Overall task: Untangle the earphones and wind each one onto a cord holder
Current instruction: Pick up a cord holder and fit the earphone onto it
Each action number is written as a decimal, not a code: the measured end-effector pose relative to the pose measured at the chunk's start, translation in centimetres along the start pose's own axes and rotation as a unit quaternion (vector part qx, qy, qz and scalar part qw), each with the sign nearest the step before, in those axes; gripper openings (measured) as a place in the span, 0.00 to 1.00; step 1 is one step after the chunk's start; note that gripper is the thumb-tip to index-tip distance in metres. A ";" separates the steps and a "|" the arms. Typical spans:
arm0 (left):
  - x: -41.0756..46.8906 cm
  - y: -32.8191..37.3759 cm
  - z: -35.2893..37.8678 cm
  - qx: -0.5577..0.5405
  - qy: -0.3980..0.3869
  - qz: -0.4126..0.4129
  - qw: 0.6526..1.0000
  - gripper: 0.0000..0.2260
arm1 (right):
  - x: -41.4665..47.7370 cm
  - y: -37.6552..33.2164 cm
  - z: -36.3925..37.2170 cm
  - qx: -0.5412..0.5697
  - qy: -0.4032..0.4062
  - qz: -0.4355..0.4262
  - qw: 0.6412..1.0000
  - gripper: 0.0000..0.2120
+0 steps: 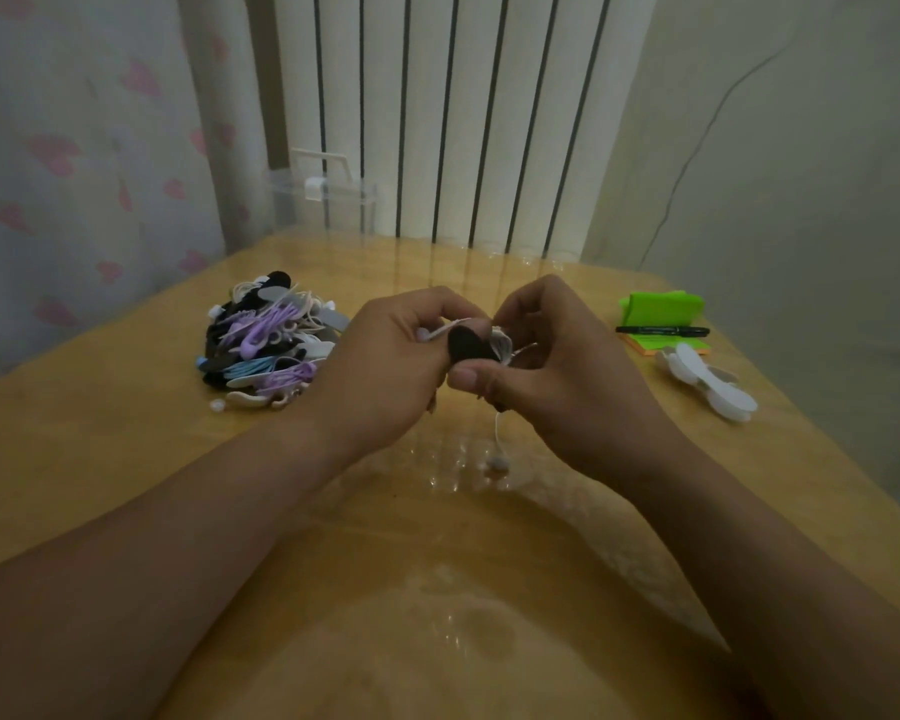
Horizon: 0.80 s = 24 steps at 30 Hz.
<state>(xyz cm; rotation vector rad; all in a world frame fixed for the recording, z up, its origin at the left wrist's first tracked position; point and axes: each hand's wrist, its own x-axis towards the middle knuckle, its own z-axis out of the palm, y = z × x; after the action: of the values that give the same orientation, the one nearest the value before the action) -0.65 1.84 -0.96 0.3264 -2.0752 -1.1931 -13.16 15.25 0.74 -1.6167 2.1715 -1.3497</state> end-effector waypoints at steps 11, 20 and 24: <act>0.2 -0.6 1.2 -0.115 0.014 -0.089 0.989 0.10 | 0.4 0.4 0.8 0.026 0.051 0.038 0.998 0.08; 0.5 -1.3 1.0 -0.078 0.023 -0.092 0.992 0.08 | 0.3 0.1 0.9 0.090 0.006 0.089 0.992 0.03; 0.4 -1.3 1.4 -0.069 0.037 -0.101 0.992 0.08 | 0.5 0.3 1.3 0.088 0.022 0.100 0.991 0.03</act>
<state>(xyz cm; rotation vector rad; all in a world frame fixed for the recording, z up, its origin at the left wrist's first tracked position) -2.06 1.76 -2.31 0.5173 -1.9204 -1.4146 -12.83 14.09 -0.08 -1.2827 2.1033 -1.4793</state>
